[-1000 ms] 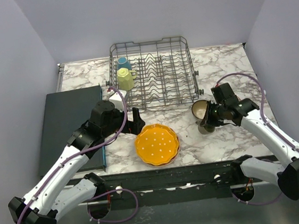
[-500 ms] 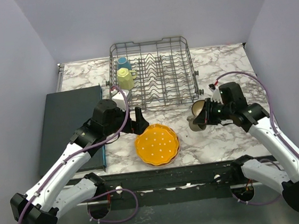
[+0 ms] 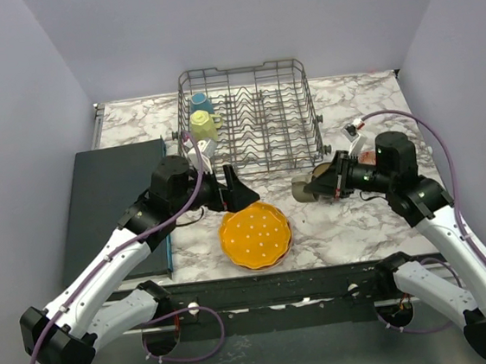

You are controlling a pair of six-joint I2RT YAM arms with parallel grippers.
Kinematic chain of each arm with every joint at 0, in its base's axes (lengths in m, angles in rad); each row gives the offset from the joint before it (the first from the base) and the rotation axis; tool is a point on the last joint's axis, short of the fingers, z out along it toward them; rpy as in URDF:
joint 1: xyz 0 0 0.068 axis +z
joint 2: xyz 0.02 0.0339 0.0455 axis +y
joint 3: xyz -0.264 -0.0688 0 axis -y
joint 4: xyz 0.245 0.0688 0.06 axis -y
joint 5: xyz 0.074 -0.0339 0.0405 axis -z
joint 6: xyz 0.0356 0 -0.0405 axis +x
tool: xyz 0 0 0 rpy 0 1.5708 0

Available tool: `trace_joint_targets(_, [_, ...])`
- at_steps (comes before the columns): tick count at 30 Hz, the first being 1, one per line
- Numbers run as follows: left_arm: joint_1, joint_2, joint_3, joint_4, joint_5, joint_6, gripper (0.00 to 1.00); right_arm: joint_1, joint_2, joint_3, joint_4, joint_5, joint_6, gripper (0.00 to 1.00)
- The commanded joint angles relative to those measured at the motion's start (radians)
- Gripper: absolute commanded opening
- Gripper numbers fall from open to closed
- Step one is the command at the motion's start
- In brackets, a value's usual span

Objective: Load the mixed dishes into the dish rack
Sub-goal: Pick up the cup at the center of the board.

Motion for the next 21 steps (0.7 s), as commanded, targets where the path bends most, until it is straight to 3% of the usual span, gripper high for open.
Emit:
trace_joint_targets(1, [-0.005, 0.004, -0.025, 0.186, 0.166, -0.134, 0.99, -0.002, -0.012, -0.028, 0.207, -0.178, 0.101, 0.0])
trace_joint_targets(10, [-0.005, -0.005, -0.067, 0.413, 0.34, -0.215, 0.99, -0.003, -0.022, -0.087, 0.475, -0.35, 0.301, 0.01])
trace_joint_targets(21, [-0.005, -0.005, -0.022, 0.467, 0.447, -0.097, 0.99, 0.0, -0.008, -0.152, 0.829, -0.458, 0.645, 0.0])
